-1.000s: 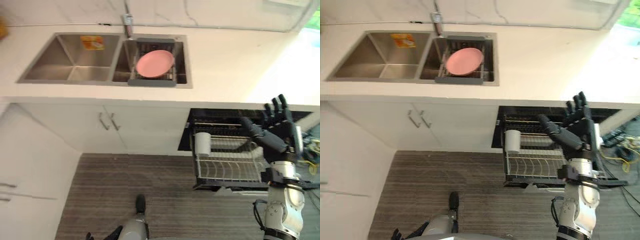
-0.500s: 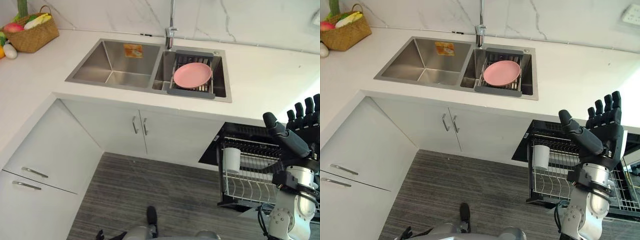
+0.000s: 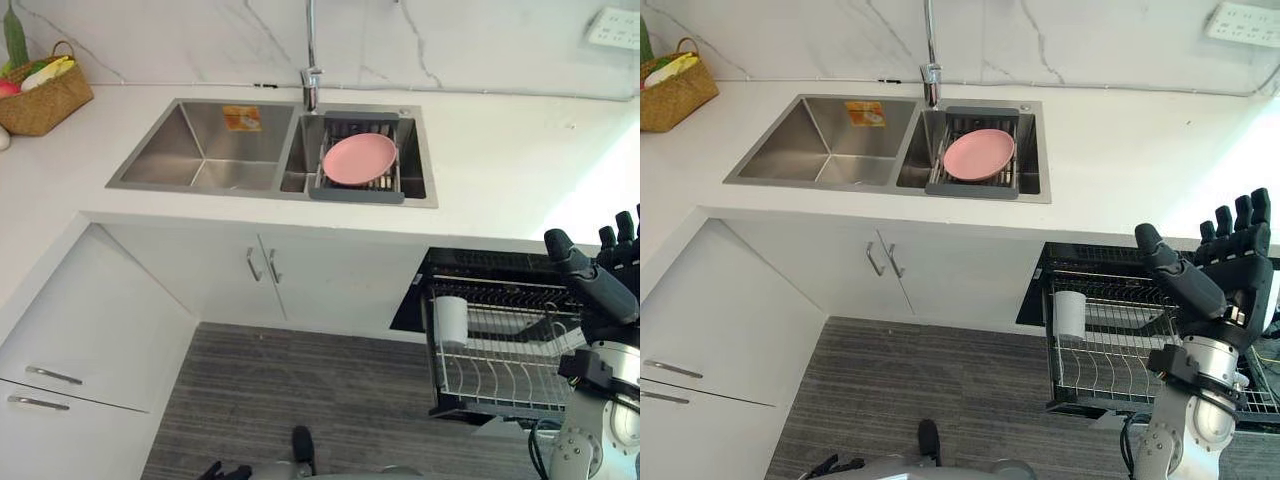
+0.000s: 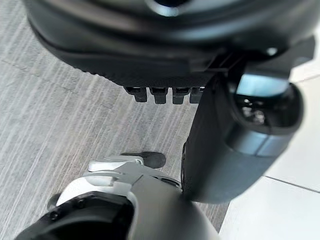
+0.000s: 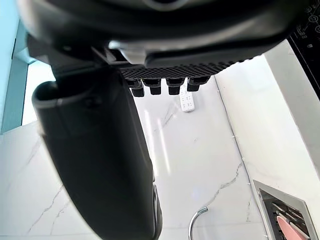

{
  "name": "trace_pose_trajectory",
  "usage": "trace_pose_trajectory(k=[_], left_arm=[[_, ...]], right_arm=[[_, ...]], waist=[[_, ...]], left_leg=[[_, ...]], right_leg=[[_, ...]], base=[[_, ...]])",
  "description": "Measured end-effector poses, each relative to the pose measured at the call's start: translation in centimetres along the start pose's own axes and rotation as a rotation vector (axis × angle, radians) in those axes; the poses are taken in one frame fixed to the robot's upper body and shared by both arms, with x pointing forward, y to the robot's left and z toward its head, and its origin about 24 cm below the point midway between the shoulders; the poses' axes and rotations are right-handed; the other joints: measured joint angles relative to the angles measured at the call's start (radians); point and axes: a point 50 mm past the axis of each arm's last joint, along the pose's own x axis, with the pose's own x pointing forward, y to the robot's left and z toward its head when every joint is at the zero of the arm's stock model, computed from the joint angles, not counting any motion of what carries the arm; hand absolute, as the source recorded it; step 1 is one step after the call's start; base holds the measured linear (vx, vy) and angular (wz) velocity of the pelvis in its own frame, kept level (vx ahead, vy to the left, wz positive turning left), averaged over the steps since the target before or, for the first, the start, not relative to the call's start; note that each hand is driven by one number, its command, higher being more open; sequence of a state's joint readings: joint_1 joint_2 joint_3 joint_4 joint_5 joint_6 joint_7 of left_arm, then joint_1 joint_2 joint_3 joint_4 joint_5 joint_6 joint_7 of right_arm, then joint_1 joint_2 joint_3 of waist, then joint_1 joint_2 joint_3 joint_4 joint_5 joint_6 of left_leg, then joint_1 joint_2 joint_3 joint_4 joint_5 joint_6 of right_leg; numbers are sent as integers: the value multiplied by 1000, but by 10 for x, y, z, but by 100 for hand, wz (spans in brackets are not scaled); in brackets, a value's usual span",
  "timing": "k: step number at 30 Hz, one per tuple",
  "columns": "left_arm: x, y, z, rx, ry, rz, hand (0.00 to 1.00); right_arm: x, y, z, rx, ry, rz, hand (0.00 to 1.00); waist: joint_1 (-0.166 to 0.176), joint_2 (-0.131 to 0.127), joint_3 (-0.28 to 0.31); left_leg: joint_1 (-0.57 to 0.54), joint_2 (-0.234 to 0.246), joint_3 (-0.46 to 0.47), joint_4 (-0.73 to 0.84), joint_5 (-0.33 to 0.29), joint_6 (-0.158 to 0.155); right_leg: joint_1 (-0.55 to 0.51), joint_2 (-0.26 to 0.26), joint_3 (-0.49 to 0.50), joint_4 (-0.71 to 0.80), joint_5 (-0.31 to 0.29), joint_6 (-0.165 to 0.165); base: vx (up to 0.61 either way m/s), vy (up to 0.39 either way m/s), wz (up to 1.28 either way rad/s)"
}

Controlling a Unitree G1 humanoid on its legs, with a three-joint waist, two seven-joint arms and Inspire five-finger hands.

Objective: Walk over to the sink, pick up the cup, carry it to the dishwasher, place the cup inside the dishwasher, then close the dishwasher door

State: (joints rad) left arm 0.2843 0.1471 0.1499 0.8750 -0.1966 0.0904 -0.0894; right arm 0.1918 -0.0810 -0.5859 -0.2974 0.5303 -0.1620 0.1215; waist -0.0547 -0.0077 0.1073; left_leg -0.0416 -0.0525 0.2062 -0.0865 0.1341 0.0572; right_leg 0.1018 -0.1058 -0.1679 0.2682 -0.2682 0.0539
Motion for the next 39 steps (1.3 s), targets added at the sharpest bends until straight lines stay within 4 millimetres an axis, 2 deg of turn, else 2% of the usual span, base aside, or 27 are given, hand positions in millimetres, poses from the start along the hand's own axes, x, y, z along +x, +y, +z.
trace_pose_trajectory(k=[1,3,5,6,7,8,9,10,12,13,14,16,17,19,21,22,24,25,27,28,31,32,34,35,36,37,39], left_arm=[[1,-2,2,-3,-8,-3,100],[2,-6,10,-32,-42,-8,100],[3,-9,13,-97,-58,-12,100],[2,-5,12,-143,-67,-1,100],[1,-4,12,-150,-72,4,100],[1,-5,11,-146,-72,1,100],[1,-9,11,-139,-74,-10,100],[2,-11,15,-134,-82,-14,100],[2,-15,20,-163,-126,-20,100],[2,-16,21,-161,-135,-23,100],[3,-22,22,-129,-145,-45,100],[2,-25,23,-71,-158,-52,100],[3,-25,28,-16,-180,-46,100],[4,-24,37,52,-199,-34,100],[5,-22,41,143,-189,-31,100],[6,-23,41,207,-166,-35,100],[7,-25,39,264,-148,-47,100],[7,-24,38,302,-133,-53,100],[8,-24,35,348,-87,-65,100],[9,-24,35,353,-78,-66,100],[10,-28,37,355,-59,-80,100],[10,-29,39,357,-56,-89,100],[9,-26,34,367,-33,-96,100],[9,-20,28,367,-10,-84,100],[9,-24,27,368,-8,-90,100],[9,-26,29,369,-20,-94,100],[10,-33,36,363,-59,-90,100]], right_arm=[[-1,-1,0,-1,4,0,100],[-1,1,0,28,0,24,100],[-1,7,-1,34,4,74,100],[-2,11,-3,40,15,97,100],[-2,13,-2,42,18,112,100],[-3,19,0,44,8,152,100],[-3,25,4,36,-10,189,100],[-3,28,5,25,-17,201,100],[2,38,6,-5,-34,239,100],[4,39,7,-5,-45,239,100],[12,45,9,2,-78,251,100],[20,59,11,30,-110,294,100],[24,66,14,39,-144,330,100],[28,73,18,38,-163,368,100],[29,74,24,29,-186,391,100],[28,76,30,29,-212,402,100],[27,80,38,28,-245,421,100],[26,82,43,26,-272,435,100],[26,83,45,22,-284,446,100],[26,83,45,21,-284,446,100],[26,83,44,18,-280,449,100],[26,82,41,18,-268,452,100],[26,85,34,26,-236,474,100],[25,87,32,30,-225,495,100],[23,88,26,40,-198,501,100],[22,88,24,42,-188,498,100],[21,83,18,30,-144,477,100]], waist=[[0,0,0],[12,6,5],[14,30,27],[13,47,32],[14,54,33],[11,70,28],[1,73,24],[1,67,31],[9,41,71],[16,39,71],[21,53,65],[32,55,60],[32,60,58],[38,40,56],[37,27,47],[26,17,39],[13,12,37],[11,-1,35],[4,-2,24],[2,-2,23],[-11,8,12],[-12,13,14],[-10,4,9],[-16,0,-4],[-8,13,-14],[-2,16,-14],[3,33,-15]], left_leg=[[-11,2,3,20,-12,6],[-121,39,58,231,-118,-18],[-194,138,126,475,-219,-58],[-236,207,140,669,-269,-57],[-244,228,138,716,-281,-63],[-226,227,137,700,-315,-84],[-197,196,138,614,-347,-61],[-188,182,145,593,-331,-64],[-232,172,112,674,-335,-120],[-238,149,70,638,-334,-119],[-254,136,-10,545,-277,-132],[-244,121,-7,566,-284,-92],[-248,120,24,585,-314,-44],[-229,105,73,593,-349,-9],[-190,81,100,580,-382,7],[-141,55,114,532,-393,8],[-83,31,129,469,-393,8],[-24,10,144,417,-398,23],[67,4,156,357,-395,51],[86,6,156,342,-396,52],[130,47,147,299,-394,48],[149,74,145,299,-396,34],[207,92,147,305,-411,-14],[238,91,139,339,-438,-56],[211,122,112,406,-455,-67],[209,121,94,390,-460,-74],[206,143,46,265,-436,-94]], right_leg=[[0,0,0,-2,0,0],[2,7,0,-42,-6,-13],[6,22,9,-37,-7,-24],[14,31,21,-6,-37,-32],[19,33,30,8,-49,-29],[15,33,46,37,-69,-19],[0,22,51,44,-73,-13],[-3,9,54,45,-73,-13],[41,-8,66,-19,-43,-5],[58,-18,65,-35,-40,2],[73,-20,83,-58,-40,3],[88,-35,146,-86,-45,1],[77,-45,191,-85,-51,-2],[70,-74,253,-71,-36,25],[67,-97,282,-28,-29,38],[14,-112,288,109,-21,54],[-89,-121,307,337,24,117],[-189,-137,308,548,98,91],[-309,-134,236,707,67,38],[-328,-129,207,695,53,29],[-407,-64,72,501,15,13],[-427,-25,26,387,19,9],[-409,25,-29,156,134,-43],[-382,33,-31,89,275,-83],[-339,49,-22,47,277,-90],[-320,53,-17,20,281,-88],[-238,71,-33,-60,290,-82]], base=[[-77,-23,-3],[-99,-30,-19],[-99,54,-26],[-79,106,-27],[-59,107,-33],[46,157,-23],[65,164,-15],[85,151,-3],[39,79,0],[34,109,-14],[81,190,-40],[169,255,-58],[198,221,-53],[260,258,-57],[282,193,-37],[331,158,-23],[279,103,-25],[222,73,-29],[345,79,-25],[416,61,-8],[352,-24,0],[443,-119,-6],[392,-119,-8],[440,-93,-13],[431,-112,-16],[318,-120,-19],[211,-121,7]])
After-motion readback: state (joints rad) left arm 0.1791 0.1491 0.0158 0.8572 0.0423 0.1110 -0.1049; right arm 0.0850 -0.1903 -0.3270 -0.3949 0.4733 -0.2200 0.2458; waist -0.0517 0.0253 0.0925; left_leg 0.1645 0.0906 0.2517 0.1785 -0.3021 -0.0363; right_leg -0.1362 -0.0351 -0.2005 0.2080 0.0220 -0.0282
